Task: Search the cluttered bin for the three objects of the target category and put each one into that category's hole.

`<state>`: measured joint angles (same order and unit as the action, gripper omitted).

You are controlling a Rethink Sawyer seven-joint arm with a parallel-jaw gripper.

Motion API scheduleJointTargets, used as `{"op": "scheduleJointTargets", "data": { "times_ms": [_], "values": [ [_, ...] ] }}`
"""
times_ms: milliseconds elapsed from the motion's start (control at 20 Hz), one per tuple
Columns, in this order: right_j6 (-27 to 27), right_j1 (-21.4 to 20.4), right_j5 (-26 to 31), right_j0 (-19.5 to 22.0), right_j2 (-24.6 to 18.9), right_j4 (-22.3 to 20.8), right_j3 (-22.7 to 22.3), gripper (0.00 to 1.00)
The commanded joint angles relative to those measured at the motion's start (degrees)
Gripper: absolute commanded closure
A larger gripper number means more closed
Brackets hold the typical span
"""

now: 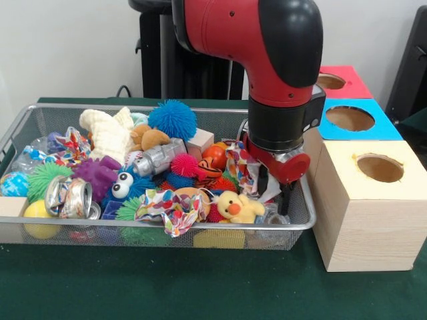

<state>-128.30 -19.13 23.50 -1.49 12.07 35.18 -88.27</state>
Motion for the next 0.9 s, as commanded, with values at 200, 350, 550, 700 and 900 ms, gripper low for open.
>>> {"op": "scheduleJointTargets", "data": {
  "times_ms": [200, 350, 550, 700, 900],
  "values": [
    [-9.05, 5.66, -0.41, -1.35, -2.50, -1.40, 1.70, 0.00],
    [-9.11, 6.38, 0.34, -2.10, -0.65, -2.03, 2.61, 0.00],
    [-9.85, 6.69, -1.62, -1.91, -1.21, -0.88, 2.40, 0.00],
    [-11.10, 5.63, -3.07, -2.09, -1.17, 0.09, 1.56, 0.00],
    [-12.78, 4.50, -4.76, -2.67, -0.07, 0.97, 1.11, 0.00]
  ]
}}
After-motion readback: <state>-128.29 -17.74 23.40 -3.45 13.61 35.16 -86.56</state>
